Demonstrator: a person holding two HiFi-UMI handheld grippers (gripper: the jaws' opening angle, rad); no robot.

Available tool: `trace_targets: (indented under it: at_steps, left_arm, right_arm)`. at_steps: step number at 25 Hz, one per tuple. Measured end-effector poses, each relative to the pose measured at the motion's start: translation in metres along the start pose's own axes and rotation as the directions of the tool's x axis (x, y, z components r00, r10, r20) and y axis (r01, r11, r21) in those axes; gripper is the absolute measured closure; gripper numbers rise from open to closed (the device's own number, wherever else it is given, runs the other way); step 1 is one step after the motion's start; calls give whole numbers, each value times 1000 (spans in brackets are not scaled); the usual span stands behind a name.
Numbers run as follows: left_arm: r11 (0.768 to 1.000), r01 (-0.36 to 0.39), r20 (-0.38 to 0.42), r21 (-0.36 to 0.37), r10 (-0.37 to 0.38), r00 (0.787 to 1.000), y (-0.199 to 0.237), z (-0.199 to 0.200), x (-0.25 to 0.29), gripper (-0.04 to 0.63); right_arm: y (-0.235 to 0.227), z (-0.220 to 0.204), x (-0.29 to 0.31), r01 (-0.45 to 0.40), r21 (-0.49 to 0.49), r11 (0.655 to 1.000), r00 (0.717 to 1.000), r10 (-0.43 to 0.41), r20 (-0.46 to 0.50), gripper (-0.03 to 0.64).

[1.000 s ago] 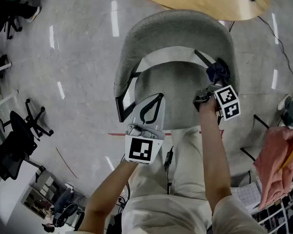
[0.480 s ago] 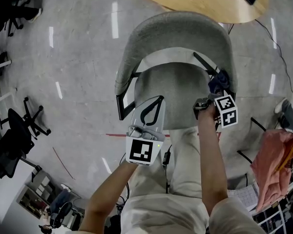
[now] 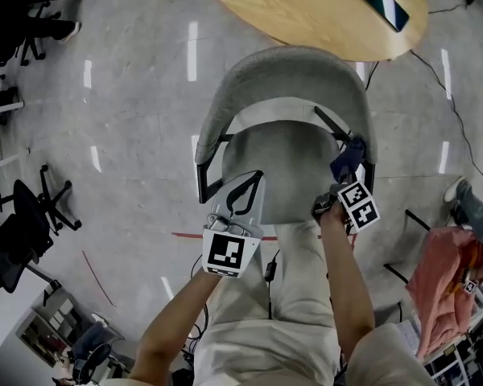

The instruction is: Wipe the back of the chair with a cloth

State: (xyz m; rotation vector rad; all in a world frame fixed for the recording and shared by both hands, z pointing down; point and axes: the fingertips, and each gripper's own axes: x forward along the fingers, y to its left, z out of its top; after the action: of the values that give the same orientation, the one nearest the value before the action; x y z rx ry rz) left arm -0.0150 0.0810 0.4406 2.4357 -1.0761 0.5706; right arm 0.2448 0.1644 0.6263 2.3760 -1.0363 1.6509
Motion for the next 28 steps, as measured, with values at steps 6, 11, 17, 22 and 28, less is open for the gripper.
trace_targets:
  at_steps: [6,11,17,22,28]
  left_arm:
    - [1000,-19,-30,12,20,999,-7,9,-29,595]
    - [998,-54,-52,42,56,997,-8,28,-41,595]
    - [994,-109,7,6,109,994,-10,80,-64,595]
    - [997,-68,29,-44,69,997,-40,126,-80,595]
    - [993,-77,75,-88,84,994,-54,162,-104,595]
  right_arm:
    - [20,14,-31,-72,-66,995,997,70,-38,534]
    - [47,44,-57,-170,-96,981,984,164,-64,535]
    - [95,72,-106,-352,-200,914,935,334,-119,534]
    - [138,87,-158,-564,-256,785,825,525,-208,534]
    - [193,98,-226,-729,-301,615,684,671,-287,535]
